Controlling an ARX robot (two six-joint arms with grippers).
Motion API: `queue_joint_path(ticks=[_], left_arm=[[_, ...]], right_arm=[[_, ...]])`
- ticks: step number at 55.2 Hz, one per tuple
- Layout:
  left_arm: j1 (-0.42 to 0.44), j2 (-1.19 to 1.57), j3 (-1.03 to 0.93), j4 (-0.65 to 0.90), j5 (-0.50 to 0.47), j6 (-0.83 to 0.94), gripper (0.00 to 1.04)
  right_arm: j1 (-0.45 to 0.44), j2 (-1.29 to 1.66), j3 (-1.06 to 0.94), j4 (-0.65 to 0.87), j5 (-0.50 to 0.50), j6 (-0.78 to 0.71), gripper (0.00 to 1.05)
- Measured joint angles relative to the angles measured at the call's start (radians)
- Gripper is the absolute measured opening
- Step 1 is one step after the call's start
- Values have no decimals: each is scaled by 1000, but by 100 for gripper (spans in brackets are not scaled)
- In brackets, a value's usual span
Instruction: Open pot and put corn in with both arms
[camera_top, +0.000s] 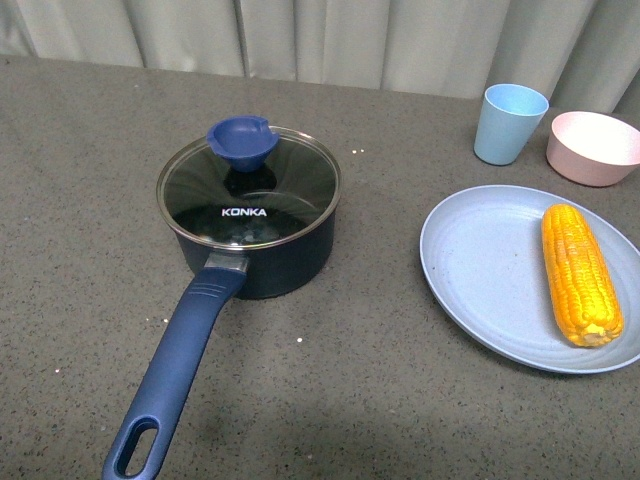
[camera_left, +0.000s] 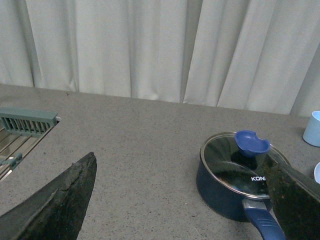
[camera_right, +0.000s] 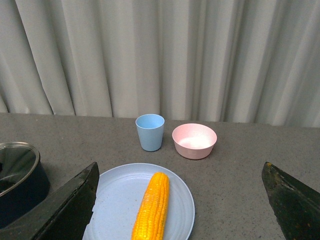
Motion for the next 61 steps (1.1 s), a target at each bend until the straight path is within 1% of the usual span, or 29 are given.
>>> queue_joint_path(ticks=[61], left_arm=[[0, 0, 0, 0, 0, 0, 98]], right_arm=[[0, 0, 0, 0, 0, 0, 95]])
